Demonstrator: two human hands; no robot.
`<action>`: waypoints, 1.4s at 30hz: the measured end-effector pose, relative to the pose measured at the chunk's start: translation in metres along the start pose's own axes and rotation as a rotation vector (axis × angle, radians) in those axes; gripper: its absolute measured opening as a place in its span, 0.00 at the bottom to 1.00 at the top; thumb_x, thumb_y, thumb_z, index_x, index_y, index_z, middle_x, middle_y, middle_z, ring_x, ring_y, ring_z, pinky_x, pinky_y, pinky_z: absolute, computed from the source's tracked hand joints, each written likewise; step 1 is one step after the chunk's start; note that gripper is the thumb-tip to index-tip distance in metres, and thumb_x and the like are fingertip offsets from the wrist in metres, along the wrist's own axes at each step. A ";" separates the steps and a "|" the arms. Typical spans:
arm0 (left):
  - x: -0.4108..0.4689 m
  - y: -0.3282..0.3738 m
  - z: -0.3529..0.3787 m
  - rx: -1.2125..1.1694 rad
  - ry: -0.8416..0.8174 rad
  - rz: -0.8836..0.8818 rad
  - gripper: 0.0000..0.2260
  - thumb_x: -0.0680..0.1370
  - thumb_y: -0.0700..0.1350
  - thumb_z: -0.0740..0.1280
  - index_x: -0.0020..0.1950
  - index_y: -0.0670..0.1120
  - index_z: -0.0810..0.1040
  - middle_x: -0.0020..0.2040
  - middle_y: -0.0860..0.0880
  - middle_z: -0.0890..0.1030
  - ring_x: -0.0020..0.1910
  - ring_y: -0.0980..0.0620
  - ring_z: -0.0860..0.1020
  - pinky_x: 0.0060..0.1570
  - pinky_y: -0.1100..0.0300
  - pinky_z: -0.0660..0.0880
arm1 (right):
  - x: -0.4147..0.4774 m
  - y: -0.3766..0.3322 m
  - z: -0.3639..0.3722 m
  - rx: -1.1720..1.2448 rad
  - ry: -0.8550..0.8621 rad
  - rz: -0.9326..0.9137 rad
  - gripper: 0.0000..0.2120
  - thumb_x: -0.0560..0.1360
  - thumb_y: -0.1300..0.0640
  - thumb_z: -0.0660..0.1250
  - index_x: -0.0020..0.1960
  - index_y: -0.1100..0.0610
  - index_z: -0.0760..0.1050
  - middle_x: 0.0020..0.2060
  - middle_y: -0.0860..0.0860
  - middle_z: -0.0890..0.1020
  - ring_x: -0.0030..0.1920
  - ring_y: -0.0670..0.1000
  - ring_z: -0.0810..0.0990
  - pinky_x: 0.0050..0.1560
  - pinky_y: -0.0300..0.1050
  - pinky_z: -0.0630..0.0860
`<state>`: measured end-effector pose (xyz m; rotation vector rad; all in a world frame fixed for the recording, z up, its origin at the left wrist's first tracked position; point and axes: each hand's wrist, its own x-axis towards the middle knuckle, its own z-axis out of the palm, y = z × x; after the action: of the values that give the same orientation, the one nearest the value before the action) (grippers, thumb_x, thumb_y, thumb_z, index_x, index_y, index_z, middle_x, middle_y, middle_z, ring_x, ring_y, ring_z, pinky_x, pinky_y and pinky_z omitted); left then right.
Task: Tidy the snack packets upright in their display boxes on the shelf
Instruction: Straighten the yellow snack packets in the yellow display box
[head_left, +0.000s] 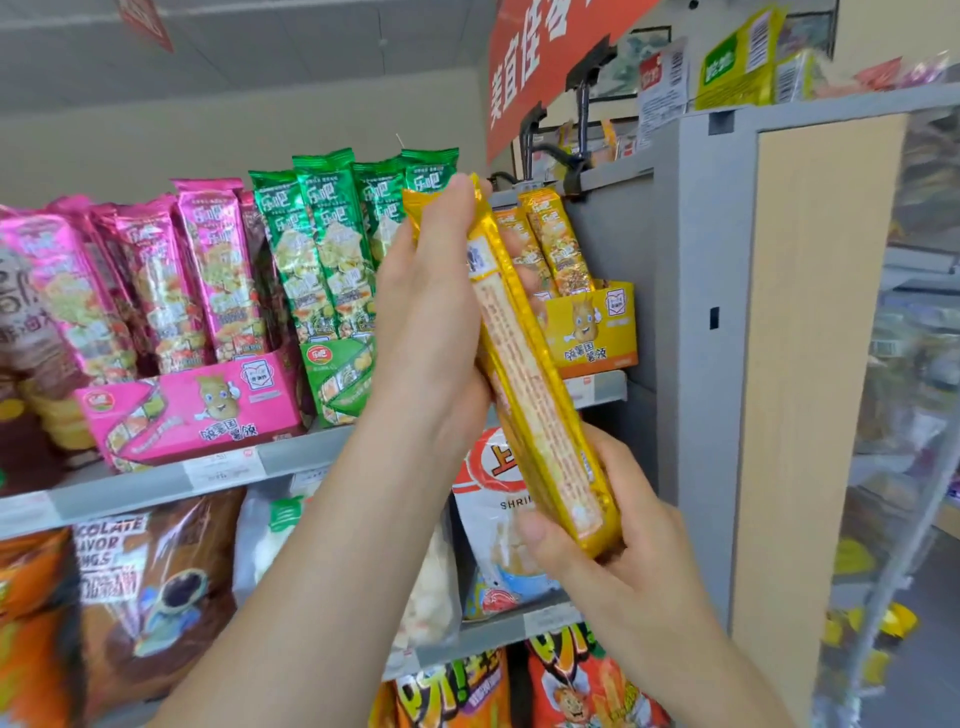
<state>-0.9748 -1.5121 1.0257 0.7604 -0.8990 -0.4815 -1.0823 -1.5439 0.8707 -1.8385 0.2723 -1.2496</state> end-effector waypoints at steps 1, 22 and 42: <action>0.002 0.001 -0.001 -0.067 -0.035 -0.039 0.08 0.81 0.50 0.61 0.52 0.47 0.77 0.33 0.49 0.75 0.26 0.53 0.73 0.26 0.63 0.71 | 0.001 -0.003 -0.001 0.139 -0.055 0.054 0.25 0.69 0.30 0.67 0.64 0.34 0.71 0.42 0.47 0.82 0.34 0.45 0.79 0.32 0.37 0.76; 0.047 0.002 -0.035 0.569 -0.119 0.188 0.11 0.78 0.47 0.62 0.38 0.48 0.79 0.32 0.52 0.80 0.31 0.55 0.78 0.29 0.61 0.76 | 0.004 -0.013 0.000 -0.662 0.287 -0.127 0.22 0.77 0.43 0.61 0.68 0.49 0.66 0.47 0.49 0.75 0.39 0.49 0.76 0.30 0.39 0.72; 0.080 0.038 0.006 0.554 -0.225 0.583 0.05 0.81 0.41 0.64 0.49 0.49 0.79 0.37 0.57 0.81 0.37 0.58 0.76 0.40 0.56 0.74 | 0.100 0.007 -0.003 -0.013 0.131 -0.095 0.15 0.73 0.48 0.72 0.55 0.32 0.73 0.47 0.30 0.80 0.42 0.42 0.80 0.39 0.30 0.75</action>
<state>-0.9337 -1.5425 1.0987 0.9007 -1.4333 0.2183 -1.0358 -1.6095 0.9304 -1.8012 0.2673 -1.4399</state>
